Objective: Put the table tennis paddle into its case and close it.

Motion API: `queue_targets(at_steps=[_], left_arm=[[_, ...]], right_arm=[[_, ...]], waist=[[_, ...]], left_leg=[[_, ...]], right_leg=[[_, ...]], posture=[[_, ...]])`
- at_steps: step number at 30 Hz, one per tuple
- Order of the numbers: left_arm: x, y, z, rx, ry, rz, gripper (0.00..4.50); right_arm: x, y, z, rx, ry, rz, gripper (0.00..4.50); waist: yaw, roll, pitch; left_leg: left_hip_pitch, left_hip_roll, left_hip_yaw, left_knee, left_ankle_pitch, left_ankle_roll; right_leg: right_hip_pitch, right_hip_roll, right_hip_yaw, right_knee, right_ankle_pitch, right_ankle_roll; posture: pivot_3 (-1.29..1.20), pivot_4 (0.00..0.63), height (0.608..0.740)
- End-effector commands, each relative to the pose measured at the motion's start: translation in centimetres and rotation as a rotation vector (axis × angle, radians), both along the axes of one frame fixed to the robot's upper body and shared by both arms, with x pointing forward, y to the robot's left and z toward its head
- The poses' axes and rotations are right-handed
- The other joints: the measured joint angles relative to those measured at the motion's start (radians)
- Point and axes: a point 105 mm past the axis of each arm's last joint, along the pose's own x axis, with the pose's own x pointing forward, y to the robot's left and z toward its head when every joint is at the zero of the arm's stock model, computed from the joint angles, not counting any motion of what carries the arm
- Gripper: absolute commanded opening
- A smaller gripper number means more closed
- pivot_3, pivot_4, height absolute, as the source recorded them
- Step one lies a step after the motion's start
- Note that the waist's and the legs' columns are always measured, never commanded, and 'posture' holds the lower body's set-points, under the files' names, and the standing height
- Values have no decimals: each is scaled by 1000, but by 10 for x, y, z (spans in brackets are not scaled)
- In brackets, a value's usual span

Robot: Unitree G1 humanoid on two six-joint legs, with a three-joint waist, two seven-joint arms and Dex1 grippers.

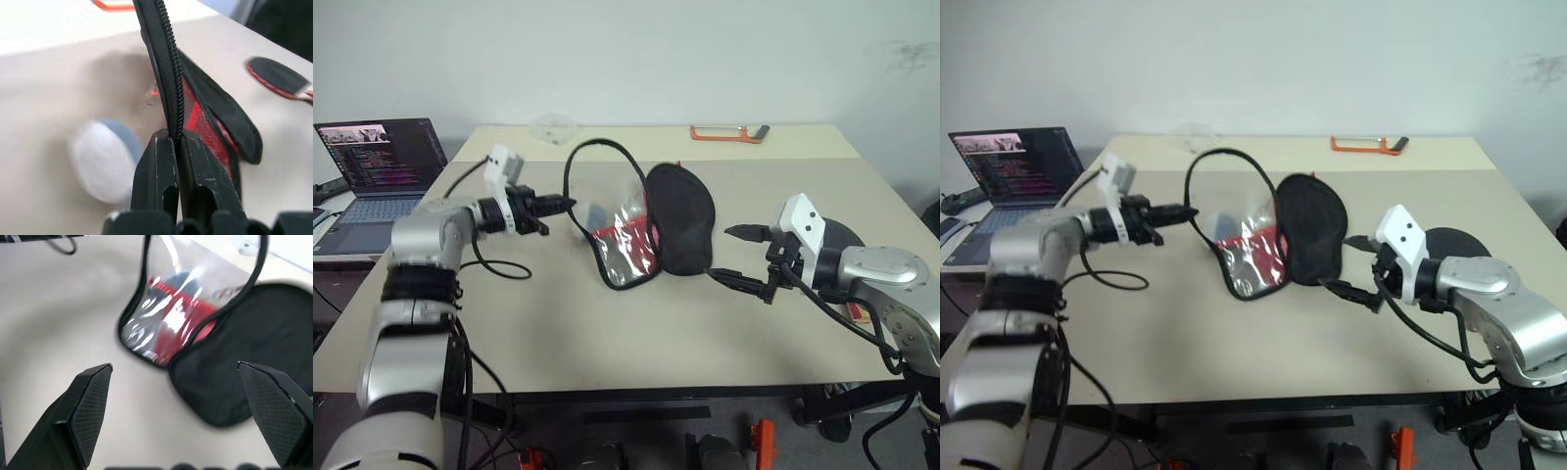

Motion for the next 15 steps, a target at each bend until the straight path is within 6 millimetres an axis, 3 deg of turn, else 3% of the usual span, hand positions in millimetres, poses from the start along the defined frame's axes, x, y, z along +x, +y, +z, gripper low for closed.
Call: queue_targets(at_steps=[1,8,15], left_arm=[[7,7,-12,91,24,17,47],[13,19,-42,212,76,89,47],[19,29,-45,263,30,170,2512]], right_arm=[[-5,9,7,5,-35,37,4500],[-7,12,5,7,-25,43,4500],[-10,15,3,16,-9,48,4500]], waist=[[0,0,0],[-1,-1,0],[0,-1,0]], left_leg=[[0,0,0,0,0,0],[-7,-1,-2,2,0,0],[-8,-1,-4,3,0,0]], right_leg=[[0,0,0,0,0,0],[-4,0,-3,0,0,1],[-4,-1,-5,0,0,1]], posture=[[0,150,740],[0,150,740],[0,150,740]])
